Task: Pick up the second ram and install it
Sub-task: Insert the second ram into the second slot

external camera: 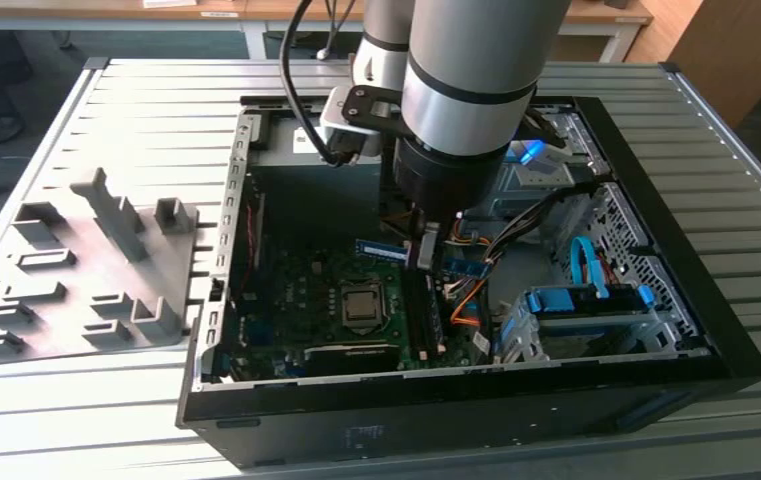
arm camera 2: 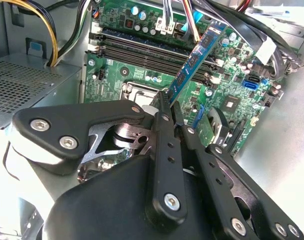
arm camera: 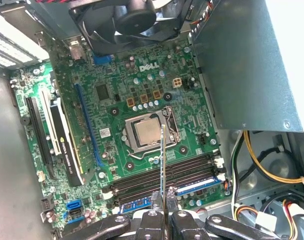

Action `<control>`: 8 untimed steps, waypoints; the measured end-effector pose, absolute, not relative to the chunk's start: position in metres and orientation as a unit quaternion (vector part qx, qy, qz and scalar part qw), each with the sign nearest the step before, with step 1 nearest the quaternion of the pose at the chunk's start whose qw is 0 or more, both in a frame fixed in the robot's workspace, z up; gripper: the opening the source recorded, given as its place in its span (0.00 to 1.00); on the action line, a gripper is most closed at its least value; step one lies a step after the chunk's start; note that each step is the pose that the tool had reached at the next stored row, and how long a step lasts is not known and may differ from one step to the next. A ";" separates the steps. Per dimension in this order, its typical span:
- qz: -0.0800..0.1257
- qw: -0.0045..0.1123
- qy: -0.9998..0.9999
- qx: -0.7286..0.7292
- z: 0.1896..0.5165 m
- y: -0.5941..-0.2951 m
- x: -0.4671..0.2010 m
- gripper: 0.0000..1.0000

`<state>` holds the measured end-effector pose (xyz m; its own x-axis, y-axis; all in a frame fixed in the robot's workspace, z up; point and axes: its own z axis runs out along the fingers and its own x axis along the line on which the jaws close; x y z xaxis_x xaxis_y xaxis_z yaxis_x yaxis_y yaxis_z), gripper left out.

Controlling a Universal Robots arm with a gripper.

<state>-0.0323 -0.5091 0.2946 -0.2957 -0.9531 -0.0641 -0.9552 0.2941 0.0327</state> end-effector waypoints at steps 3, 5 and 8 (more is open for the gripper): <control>0.032 0.016 0.806 -0.591 0.295 -0.509 -0.032 0.14; 0.032 0.016 0.807 -0.590 0.295 -0.509 -0.032 0.14; 0.032 0.016 0.809 -0.587 0.295 -0.509 -0.032 0.14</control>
